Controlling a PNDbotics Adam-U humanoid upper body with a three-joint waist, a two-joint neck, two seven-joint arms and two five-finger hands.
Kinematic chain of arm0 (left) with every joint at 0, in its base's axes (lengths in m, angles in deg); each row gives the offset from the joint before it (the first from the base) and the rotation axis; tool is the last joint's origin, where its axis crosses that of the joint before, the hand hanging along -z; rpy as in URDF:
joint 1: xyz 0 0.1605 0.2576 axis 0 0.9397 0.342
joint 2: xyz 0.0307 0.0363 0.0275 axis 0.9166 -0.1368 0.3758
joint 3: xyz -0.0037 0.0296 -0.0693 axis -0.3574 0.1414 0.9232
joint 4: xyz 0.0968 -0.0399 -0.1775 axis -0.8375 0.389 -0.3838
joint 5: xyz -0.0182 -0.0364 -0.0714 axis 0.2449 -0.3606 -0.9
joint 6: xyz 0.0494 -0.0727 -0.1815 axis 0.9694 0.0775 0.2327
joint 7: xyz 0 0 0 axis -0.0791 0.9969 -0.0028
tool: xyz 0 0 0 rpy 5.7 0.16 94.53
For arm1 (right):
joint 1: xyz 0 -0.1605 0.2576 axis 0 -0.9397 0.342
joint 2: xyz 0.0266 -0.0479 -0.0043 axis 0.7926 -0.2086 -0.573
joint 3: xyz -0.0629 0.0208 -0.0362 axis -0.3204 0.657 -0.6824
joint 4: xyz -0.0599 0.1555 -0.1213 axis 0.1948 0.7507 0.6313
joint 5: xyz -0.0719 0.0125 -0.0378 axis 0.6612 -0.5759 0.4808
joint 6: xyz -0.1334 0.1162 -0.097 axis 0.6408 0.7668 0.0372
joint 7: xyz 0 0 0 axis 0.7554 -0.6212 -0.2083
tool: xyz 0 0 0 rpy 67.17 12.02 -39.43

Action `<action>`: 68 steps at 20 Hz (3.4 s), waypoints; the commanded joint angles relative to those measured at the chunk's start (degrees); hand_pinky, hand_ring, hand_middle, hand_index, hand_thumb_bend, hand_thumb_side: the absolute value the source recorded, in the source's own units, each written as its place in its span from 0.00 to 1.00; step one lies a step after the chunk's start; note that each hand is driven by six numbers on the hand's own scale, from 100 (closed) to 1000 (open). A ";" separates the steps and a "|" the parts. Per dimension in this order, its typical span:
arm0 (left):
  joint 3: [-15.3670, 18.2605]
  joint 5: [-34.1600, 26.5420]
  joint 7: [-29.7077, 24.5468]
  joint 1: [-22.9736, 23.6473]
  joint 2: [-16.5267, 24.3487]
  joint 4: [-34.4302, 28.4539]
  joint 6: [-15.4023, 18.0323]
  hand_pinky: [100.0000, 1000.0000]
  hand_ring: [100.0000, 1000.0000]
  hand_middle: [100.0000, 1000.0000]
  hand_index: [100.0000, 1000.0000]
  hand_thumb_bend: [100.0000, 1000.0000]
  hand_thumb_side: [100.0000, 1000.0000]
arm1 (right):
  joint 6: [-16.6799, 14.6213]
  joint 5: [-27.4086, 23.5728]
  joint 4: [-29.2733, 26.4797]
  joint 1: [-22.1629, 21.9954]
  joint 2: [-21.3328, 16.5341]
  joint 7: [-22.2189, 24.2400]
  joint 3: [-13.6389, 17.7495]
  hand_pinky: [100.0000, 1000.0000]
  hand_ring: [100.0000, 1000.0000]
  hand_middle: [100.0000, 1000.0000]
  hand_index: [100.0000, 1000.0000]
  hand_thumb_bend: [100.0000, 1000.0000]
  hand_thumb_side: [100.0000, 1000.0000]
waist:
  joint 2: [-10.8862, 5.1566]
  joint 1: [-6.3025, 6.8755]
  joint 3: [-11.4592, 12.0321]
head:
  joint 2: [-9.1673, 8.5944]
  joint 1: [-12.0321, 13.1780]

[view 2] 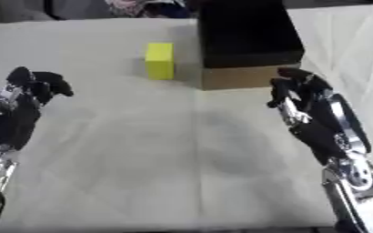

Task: Pick up objects on the table and place them in the box.

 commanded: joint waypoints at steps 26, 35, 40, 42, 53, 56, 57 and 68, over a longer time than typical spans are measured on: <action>-9.04 32.74 -10.95 -35.08 18.93 22.97 5.83 0.78 0.71 0.72 0.80 0.64 0.33 | 0.34 -0.37 -0.66 -0.39 -1.05 1.06 -1.15 0.56 0.81 0.47 0.76 0.14 0.29 | -3.23 0.65 -3.84 | -1.25 0.85; -9.75 40.43 -10.78 -41.55 14.81 37.38 11.04 0.76 0.69 0.69 0.78 0.68 0.39 | 0.52 -0.56 -0.86 -0.26 -1.12 1.50 -1.67 0.56 0.81 0.47 0.76 0.14 0.29 | -3.34 0.53 -5.41 | -1.65 1.03; -9.96 43.43 -11.32 -42.76 13.38 41.38 13.23 0.76 0.68 0.69 0.78 0.71 0.44 | 0.59 -0.61 -0.93 -0.19 -1.10 1.69 -1.86 0.56 0.81 0.47 0.76 0.15 0.29 | -3.28 0.47 -6.05 | -1.85 1.23; -9.84 44.58 -11.22 -43.01 12.68 42.95 13.66 0.76 0.68 0.69 0.78 0.72 0.47 | 0.61 -0.61 -0.95 -0.18 -1.09 1.71 -1.91 0.56 0.81 0.47 0.76 0.15 0.29 | -3.25 0.44 -6.23 | -2.00 1.27; -9.46 50.37 -9.84 -43.73 9.32 48.47 15.32 0.75 0.68 0.69 0.78 0.82 0.53 | 0.70 -0.58 -0.98 0.02 -0.96 1.79 -2.15 0.56 0.81 0.47 0.76 0.15 0.29 | -2.83 0.58 -6.96 | -2.81 1.17; -9.38 52.38 -8.17 -43.89 8.74 48.98 15.52 0.74 0.68 0.68 0.78 0.82 0.50 | 0.70 -0.55 -0.97 0.06 -0.95 1.83 -2.21 0.56 0.81 0.47 0.76 0.15 0.29 | -2.71 0.66 -7.08 | -2.75 1.22; -9.32 53.10 -7.50 -43.95 8.51 49.16 15.49 0.74 0.68 0.68 0.78 0.81 0.48 | 0.70 -0.54 -0.97 0.08 -0.95 1.85 -2.25 0.56 0.81 0.47 0.76 0.15 0.29 | -2.65 0.68 -7.13 | -2.76 1.22; -8.53 61.69 3.38 -44.49 6.39 51.11 14.54 0.73 0.67 0.68 0.77 0.75 0.29 | 0.73 -0.46 -1.11 0.31 -0.89 2.07 -2.51 0.56 0.81 0.47 0.76 0.15 0.30 | -2.16 0.68 -7.98 | -3.15 1.49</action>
